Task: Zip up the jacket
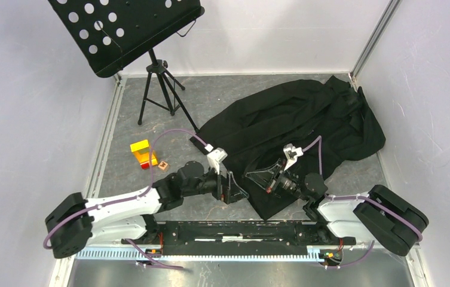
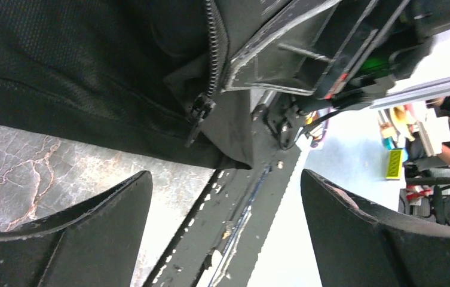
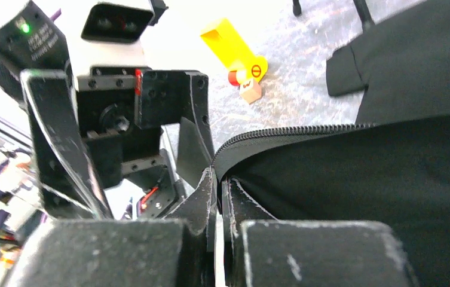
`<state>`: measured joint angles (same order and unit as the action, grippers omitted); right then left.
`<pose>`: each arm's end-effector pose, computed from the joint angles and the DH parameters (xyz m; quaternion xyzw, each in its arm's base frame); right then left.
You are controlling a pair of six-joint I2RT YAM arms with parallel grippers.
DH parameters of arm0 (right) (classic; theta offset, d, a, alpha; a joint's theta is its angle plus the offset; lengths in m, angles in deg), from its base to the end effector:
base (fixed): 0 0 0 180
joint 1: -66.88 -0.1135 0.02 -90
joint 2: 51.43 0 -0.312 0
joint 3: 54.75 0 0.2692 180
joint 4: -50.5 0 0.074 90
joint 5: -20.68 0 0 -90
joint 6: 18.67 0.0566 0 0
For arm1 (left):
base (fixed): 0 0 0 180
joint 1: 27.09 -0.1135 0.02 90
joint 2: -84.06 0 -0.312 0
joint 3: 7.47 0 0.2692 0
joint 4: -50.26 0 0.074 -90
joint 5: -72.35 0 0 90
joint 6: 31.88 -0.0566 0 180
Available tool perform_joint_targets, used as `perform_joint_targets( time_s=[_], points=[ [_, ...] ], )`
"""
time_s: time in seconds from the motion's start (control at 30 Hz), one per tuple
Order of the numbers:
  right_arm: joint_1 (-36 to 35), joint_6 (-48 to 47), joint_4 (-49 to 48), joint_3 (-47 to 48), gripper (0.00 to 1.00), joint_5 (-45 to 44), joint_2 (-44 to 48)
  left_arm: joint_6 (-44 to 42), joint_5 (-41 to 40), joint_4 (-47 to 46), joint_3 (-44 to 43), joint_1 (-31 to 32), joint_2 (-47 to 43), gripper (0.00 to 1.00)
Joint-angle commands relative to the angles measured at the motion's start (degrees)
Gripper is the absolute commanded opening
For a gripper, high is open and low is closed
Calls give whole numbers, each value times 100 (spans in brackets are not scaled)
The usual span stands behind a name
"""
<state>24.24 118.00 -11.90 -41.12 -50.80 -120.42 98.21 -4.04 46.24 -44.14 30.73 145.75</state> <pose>0.1260 0.1405 0.1989 -0.0975 0.6576 0.5955 0.4511 0.1146 -0.2072 0.2281 0.1924 0.7982 -0.4883 0.2957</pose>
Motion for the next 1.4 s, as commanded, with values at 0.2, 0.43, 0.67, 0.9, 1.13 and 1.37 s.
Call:
perform_joint_targets(
  time_s=[0.2,0.43,0.67,0.9,1.13,1.37],
  points=[
    [53,-1897,-732,-645,0,966,340,255,252,2208,-1088,-1353,-826,92],
    [62,-2479,545,-593,0,1077,1172,-1509,-134,4182,-2978,-2012,750,80],
    [104,-2695,1608,-593,0,859,1704,-3138,-332,5262,-4731,-2003,2576,68],
    [141,-2690,2313,-828,0,803,2475,-3999,-1178,5966,-5994,-1889,4085,60],
    [159,-2747,2767,-919,0,655,2949,-4456,-1617,6463,-7066,-1562,5321,62],
    [179,-2771,2945,-882,0,640,3073,-4578,-2232,7185,-7923,-1330,6215,62]
  ],
)
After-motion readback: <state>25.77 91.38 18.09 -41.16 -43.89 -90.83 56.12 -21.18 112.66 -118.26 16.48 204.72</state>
